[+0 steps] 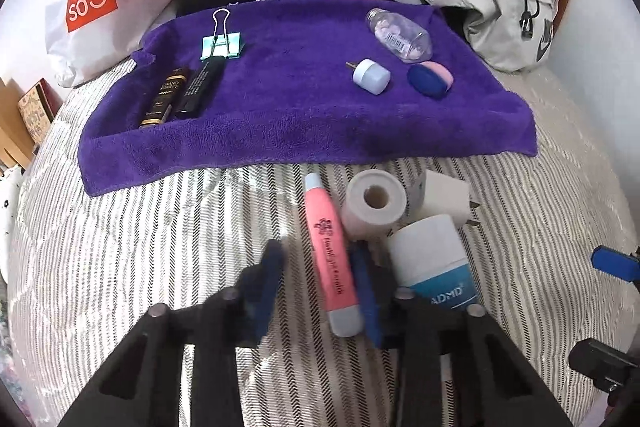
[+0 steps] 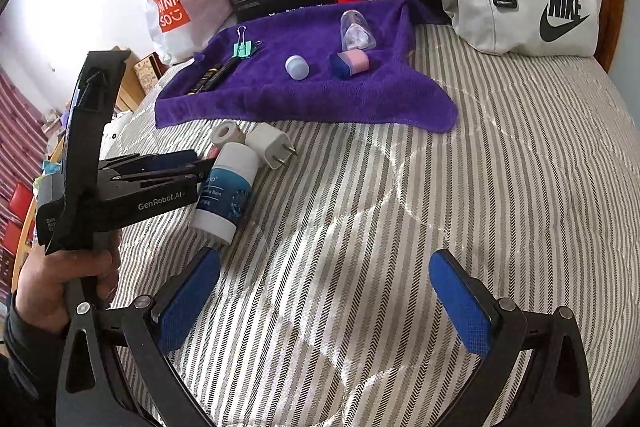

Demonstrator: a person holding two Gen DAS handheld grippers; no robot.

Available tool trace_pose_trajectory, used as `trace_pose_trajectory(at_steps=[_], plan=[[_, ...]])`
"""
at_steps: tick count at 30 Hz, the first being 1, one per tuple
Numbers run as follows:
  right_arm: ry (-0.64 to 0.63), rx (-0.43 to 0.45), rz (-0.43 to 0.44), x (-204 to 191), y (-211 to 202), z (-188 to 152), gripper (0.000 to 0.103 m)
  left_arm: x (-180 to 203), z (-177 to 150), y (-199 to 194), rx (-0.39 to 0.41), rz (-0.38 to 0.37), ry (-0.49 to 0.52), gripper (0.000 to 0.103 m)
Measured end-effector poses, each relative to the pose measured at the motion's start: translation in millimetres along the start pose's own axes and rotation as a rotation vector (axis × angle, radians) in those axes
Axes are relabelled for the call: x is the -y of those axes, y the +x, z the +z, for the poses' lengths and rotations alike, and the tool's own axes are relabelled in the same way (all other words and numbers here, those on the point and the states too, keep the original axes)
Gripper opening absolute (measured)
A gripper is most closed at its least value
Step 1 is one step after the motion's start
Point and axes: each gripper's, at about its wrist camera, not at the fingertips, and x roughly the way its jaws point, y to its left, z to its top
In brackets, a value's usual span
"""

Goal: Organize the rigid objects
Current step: 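Grasp the pink tube with left tool while right tool moves to the ADMD balm, then carry the pink tube to the towel with left tool while right tool grasps and lifts the balm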

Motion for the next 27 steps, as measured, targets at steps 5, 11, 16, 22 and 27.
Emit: trace_pose_trajectory(at_steps=[5,11,16,22,27], plan=[[0.013,0.009,0.016,-5.7,1.0,-0.7,0.103,-7.4,-3.4,-2.9,0.021,-0.063,-0.037,0.015],[0.049,0.059,0.016,-27.2,8.6,5.3,0.103,-20.6,-9.8,-3.8,0.024,-0.092,-0.047,0.015],[0.058,0.057,-0.008,-51.6,32.1,16.1,0.102,-46.2,-19.3,-11.8,0.048,-0.077,-0.070,0.015],[0.070,0.027,-0.065,-67.0,60.1,22.2,0.080,-76.5,-24.0,-13.7,0.054,-0.101,-0.107,0.015],[0.036,0.026,-0.159,-81.0,70.3,20.8,0.072,-91.6,-24.3,-15.4,0.069,-0.105,-0.121,0.015]])
